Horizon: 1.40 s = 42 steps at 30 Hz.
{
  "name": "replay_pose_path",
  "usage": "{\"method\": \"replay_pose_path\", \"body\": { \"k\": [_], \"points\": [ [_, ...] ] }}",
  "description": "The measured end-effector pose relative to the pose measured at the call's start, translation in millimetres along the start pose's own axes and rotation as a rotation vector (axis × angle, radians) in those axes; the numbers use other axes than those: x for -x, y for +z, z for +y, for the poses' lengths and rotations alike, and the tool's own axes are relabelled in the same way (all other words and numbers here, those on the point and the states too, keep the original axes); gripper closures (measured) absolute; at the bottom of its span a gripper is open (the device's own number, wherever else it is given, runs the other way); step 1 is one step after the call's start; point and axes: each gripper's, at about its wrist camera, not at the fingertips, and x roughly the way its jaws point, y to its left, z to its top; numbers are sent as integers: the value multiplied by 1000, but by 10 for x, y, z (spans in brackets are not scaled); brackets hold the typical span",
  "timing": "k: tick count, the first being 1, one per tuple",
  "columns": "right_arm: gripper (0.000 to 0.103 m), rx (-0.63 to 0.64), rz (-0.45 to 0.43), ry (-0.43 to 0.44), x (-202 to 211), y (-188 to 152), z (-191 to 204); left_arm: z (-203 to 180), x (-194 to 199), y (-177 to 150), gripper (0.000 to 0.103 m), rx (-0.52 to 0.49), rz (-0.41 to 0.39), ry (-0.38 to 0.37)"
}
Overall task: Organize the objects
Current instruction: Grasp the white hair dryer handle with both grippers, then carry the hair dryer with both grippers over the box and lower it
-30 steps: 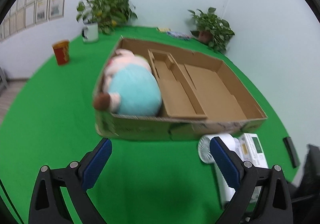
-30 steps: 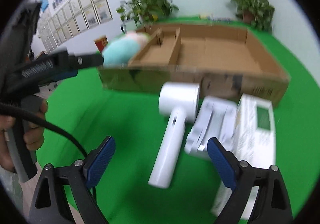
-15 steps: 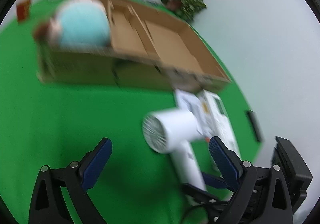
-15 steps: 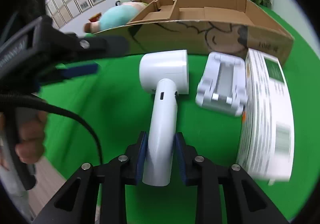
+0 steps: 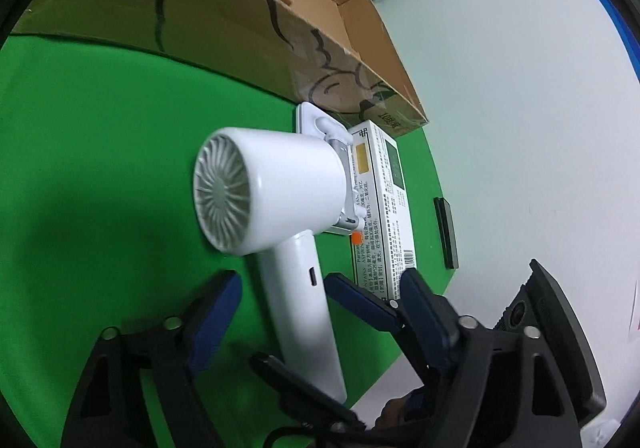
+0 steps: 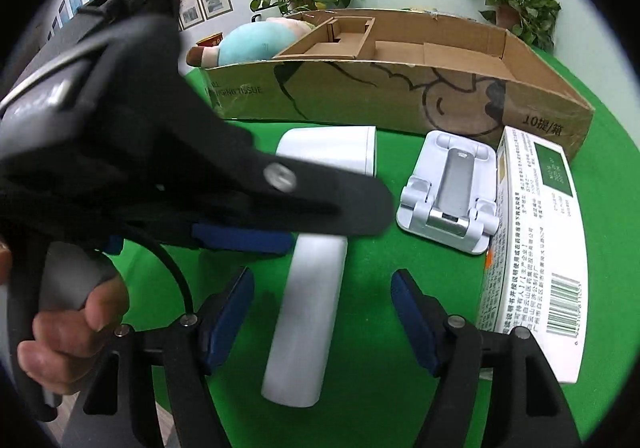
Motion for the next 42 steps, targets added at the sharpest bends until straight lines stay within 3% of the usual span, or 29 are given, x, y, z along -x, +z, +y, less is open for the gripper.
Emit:
{"method": "replay_pose_path", "body": {
  "k": [3,4,7,9,10,19,26,35,39,42],
  "points": [
    [43,12,17,-36,-21,-16,37,0,-60,33,46,6,-4,27],
    [47,18,23,-52,-31,-20,53,4,-69,40,47,13,-8,32],
    [62,23,41,-75,-59,-22,87,36,-88,63,57,39,-23,42],
    [73,38,45,-102,-63,-30,132,76,-101,80,71,53,-24,50],
    [78,47,44,-117,-59,-43,162,91,-105,88,70,56,-25,47],
    [79,20,42,-139,38,-164,228,56,-107,138,72,39,-15,47],
    [80,8,-78,-159,335,-149,342,-269,154,265,73,-44,-89,56],
    [80,-1,-289,-160,804,240,422,-980,641,707,73,-236,-233,113],
    [80,-5,-344,-162,873,645,290,-1331,537,905,73,-290,-268,125],
    [80,-4,-377,-167,948,883,251,-1500,731,1075,73,-317,-285,123]
  ]
}}
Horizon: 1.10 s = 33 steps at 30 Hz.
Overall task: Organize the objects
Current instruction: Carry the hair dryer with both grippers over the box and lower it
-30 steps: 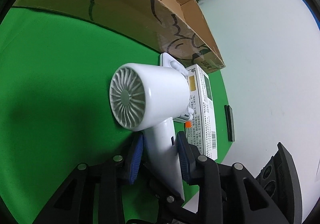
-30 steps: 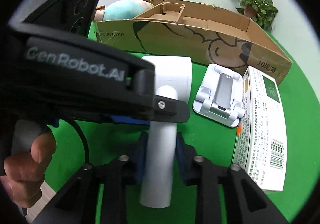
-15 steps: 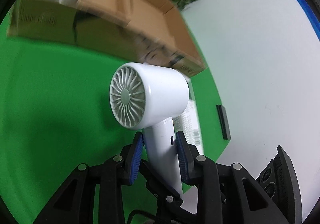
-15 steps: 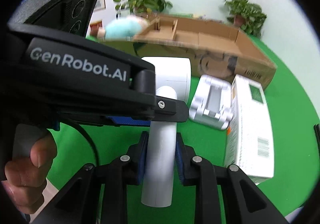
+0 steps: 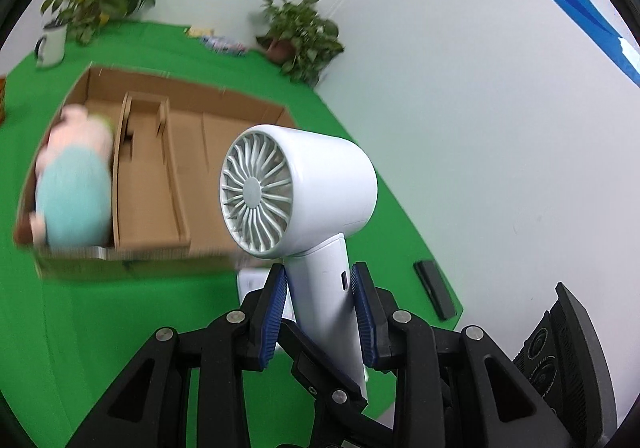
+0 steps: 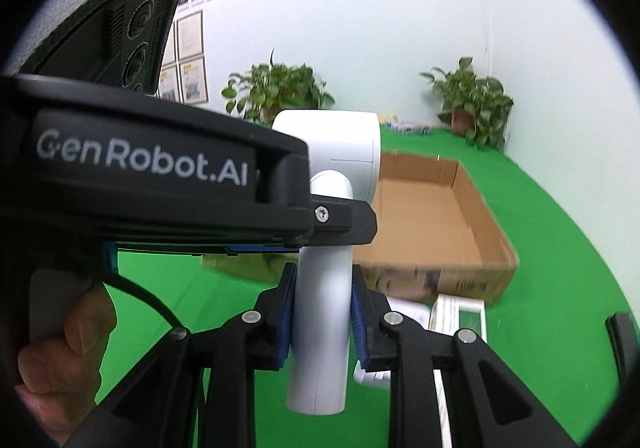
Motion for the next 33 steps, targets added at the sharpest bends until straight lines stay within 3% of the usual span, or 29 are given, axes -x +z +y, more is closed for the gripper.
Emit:
{"method": "replay_pose_path", "body": {
  "k": [10,16,25,33],
  "points": [
    [80,-18,-6,-2,-350,933,-263,-101,69,1103,73,-47,12,3],
    [80,-46,34,15,-575,1068,-319,2,-130,1428,73,-17,42,22],
    [80,-105,153,46,-1137,800,-474,533,-834,1397,73,51,162,61],
    [80,-152,282,83,-1686,480,-606,1120,-1460,1105,72,126,268,89]
  ]
}}
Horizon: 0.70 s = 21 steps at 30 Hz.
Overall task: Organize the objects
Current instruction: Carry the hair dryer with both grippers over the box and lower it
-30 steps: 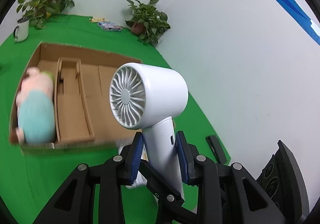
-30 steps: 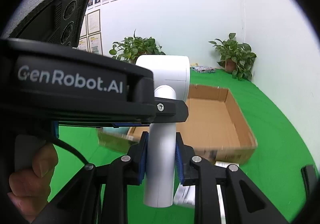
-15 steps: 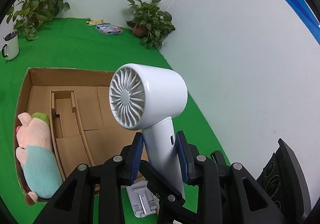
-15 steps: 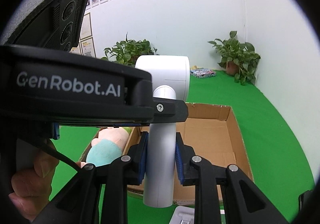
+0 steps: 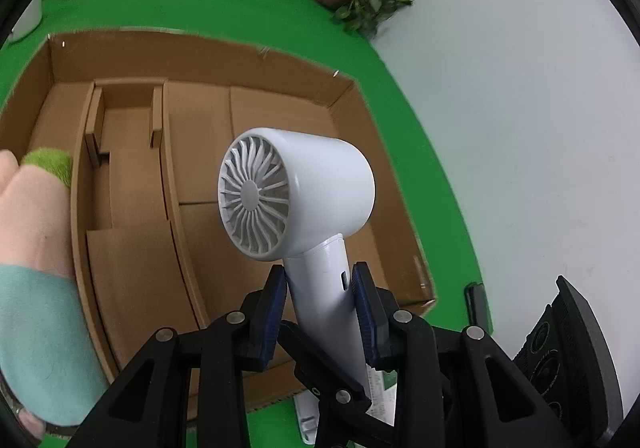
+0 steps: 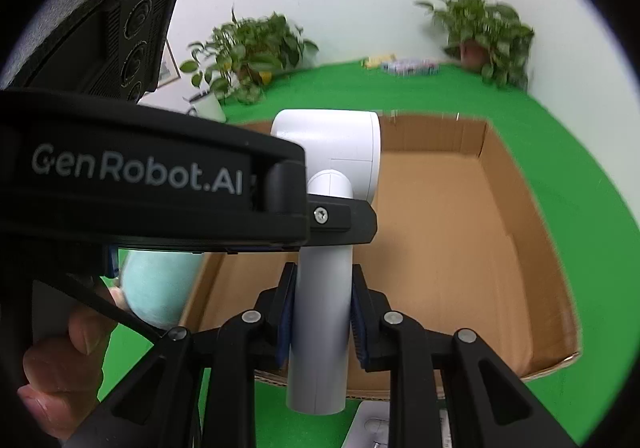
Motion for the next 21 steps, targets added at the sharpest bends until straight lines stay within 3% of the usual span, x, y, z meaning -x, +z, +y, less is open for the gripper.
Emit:
{"method": "replay_pose_path", "body": {
  "k": [11,16,21],
  "points": [
    [81,-44,121,23,-427,-106,-162,343,-457,5,71,81,78,31],
    [79,-46,163,36,-521,-90,-196,387,-327,-53,68,78,52,50],
    [75,-73,155,84,-409,-121,-259,297,-10,-206,64,21,-24,106]
  ]
}}
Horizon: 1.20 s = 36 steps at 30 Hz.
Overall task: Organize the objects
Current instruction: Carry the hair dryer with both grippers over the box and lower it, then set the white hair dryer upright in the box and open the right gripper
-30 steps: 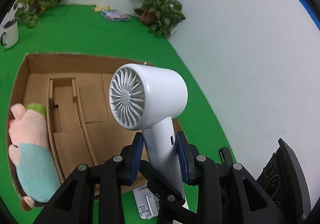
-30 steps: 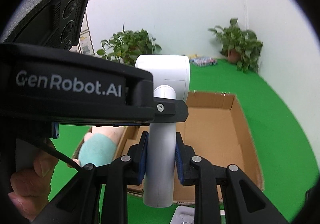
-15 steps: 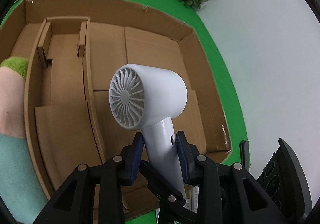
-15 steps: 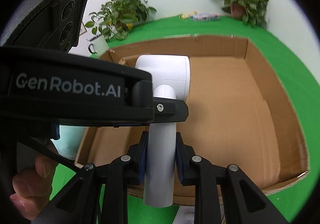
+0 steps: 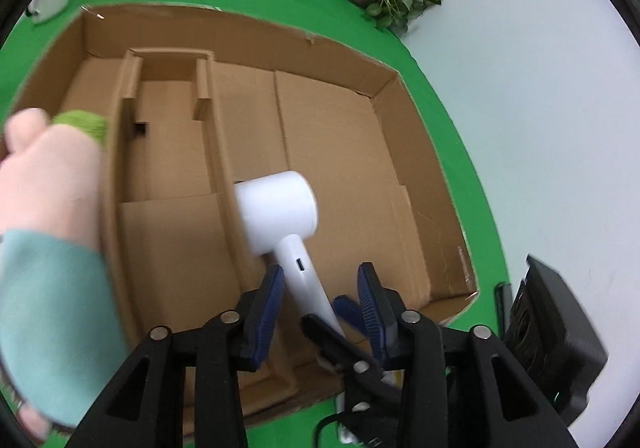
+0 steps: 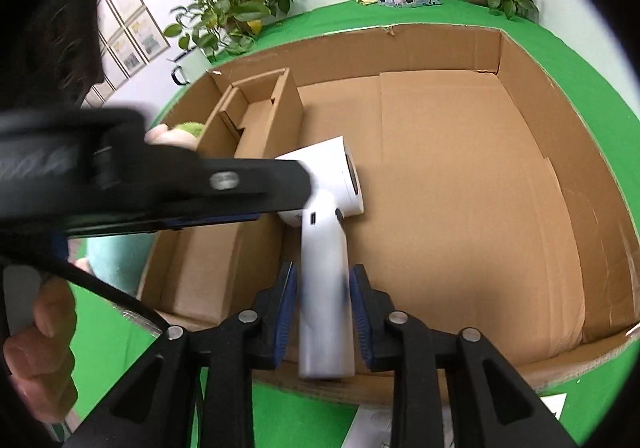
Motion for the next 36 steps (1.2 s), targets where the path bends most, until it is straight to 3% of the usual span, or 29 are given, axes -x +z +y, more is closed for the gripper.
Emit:
{"method": "replay_pose_path", "body": {
  "k": [4,7,11,15,18,29,36],
  "points": [
    [75,14,2,-12,29,9,30,59,109,-178,64,-16,-15,96],
    [76,-18,36,-16,-57,66,-60,167,110,-357,64,-37,27,171],
    [87,-50,69,-10,-197,133,-192,126,94,-501,65,-115,43,224],
    [88,-98,126,48,-269,162,-154,103,174,-588,65,-149,63,274],
    [87,-93,141,40,-296,198,-117,100,281,-621,65,-144,55,310],
    [82,-85,145,26,-368,282,-124,89,500,-730,66,-115,46,285],
    [76,-7,146,-28,-484,245,-43,128,579,-811,64,-107,43,277]
  ]
}}
